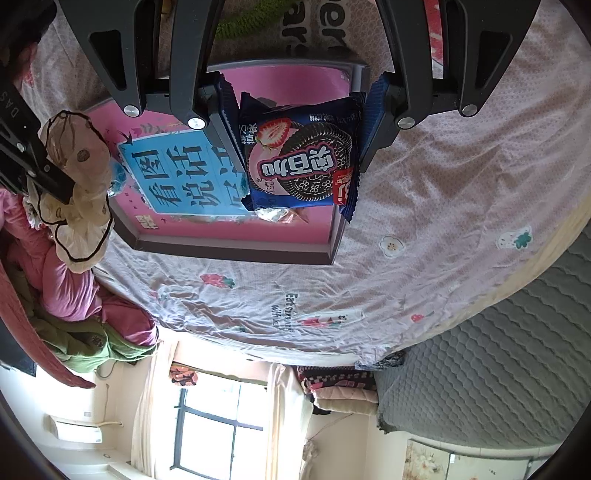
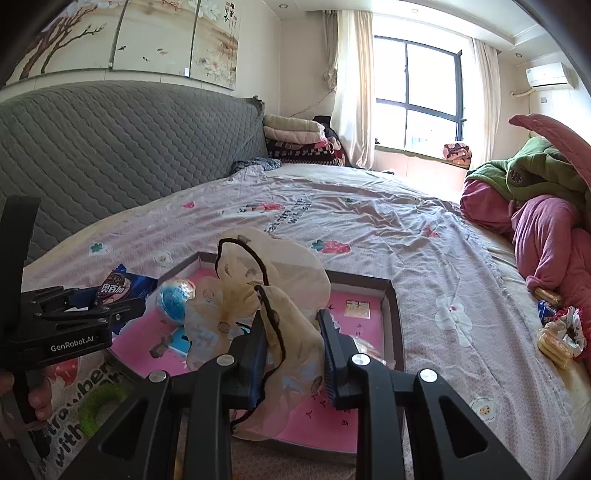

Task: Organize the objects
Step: 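Lift and carry the Oreo pack and cloth bag over the tray with both grippers, then lower the Oreo pack and cloth bag into the tray with both grippers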

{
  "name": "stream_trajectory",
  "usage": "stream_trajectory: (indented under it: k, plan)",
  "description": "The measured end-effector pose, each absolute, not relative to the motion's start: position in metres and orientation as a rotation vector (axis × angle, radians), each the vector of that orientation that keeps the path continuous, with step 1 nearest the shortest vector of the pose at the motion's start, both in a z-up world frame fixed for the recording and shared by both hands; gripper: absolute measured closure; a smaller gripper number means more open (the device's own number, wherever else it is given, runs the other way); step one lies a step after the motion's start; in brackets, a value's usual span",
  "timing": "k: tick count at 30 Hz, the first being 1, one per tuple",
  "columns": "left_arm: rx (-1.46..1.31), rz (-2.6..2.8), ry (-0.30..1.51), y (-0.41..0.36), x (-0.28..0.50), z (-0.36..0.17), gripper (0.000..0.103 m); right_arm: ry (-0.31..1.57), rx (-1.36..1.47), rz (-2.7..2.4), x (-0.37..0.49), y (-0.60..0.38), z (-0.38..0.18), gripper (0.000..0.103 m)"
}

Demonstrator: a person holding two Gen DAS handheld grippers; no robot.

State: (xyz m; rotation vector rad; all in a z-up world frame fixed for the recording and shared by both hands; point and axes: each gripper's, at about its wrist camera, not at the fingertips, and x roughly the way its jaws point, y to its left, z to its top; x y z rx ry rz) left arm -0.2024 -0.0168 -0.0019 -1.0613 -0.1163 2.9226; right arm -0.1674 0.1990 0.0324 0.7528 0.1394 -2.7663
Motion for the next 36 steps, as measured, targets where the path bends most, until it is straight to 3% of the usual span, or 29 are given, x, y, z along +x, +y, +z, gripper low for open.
stream_trajectory:
  k: [36]
  plan:
    - [-1.170,2.865,-0.074,0.000,-0.208,-0.032,0.045,0.267,0.895,-2.829,-0.182,0.190,-0.005,0.076]
